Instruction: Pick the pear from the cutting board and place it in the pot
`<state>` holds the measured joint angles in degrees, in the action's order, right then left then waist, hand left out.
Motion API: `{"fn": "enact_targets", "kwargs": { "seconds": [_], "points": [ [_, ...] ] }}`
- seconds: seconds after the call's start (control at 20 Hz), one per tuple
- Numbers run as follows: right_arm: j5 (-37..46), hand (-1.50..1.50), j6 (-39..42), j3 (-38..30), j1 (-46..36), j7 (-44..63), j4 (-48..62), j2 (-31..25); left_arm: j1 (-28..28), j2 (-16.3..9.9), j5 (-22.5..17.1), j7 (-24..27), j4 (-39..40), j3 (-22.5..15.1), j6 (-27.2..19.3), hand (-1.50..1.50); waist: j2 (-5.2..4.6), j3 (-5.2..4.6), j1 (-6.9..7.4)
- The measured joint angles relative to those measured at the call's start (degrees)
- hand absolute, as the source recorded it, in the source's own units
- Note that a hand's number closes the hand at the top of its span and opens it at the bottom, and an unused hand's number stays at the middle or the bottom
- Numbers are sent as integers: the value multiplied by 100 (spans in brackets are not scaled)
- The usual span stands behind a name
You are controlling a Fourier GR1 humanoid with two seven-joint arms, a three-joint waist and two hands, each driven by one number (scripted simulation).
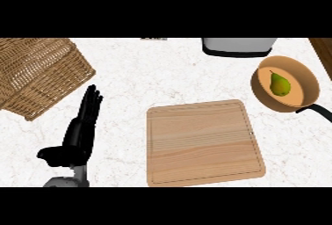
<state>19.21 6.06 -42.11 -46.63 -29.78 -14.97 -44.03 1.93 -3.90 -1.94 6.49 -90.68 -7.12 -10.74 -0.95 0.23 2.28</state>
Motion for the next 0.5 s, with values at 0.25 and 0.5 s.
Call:
{"fn": "enact_targets", "kwargs": {
  "seconds": [0.25,0.5],
  "points": [
    [-95,-150,186,-95,191,-270,209,-296,108,3,21,2,79,49,-4,0,-16,5,13],
    [-279,-150,257,-292,299,-345,357,-588,112,-31,-1,30,134,104,47,0,-27,11,30]
  ]
}}
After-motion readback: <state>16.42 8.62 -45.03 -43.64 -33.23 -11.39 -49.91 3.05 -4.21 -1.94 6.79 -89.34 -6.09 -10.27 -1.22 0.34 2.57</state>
